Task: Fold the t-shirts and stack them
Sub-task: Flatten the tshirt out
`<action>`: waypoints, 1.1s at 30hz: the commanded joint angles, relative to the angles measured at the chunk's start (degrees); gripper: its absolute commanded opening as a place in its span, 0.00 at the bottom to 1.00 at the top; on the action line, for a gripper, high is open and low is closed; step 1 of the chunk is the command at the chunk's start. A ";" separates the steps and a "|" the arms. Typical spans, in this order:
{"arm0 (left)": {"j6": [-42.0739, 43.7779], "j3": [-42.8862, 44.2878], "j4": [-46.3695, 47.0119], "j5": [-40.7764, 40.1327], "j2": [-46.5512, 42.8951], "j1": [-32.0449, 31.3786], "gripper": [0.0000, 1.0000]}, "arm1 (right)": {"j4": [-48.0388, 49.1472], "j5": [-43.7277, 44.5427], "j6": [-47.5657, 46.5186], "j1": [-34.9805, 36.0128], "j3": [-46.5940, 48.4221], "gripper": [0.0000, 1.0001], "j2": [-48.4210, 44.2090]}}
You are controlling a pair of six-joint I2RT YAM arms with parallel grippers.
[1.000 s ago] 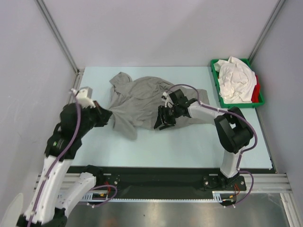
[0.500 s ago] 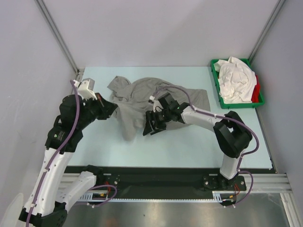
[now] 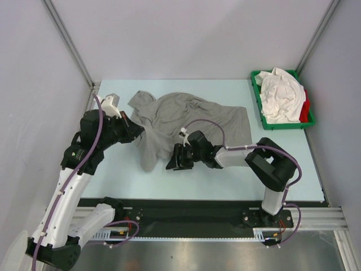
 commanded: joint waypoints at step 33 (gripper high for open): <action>10.30 -3.63 7.94 -8.78 15.83 6.47 0.00 | -14.15 4.86 -4.88 5.22 22.80 0.52 13.37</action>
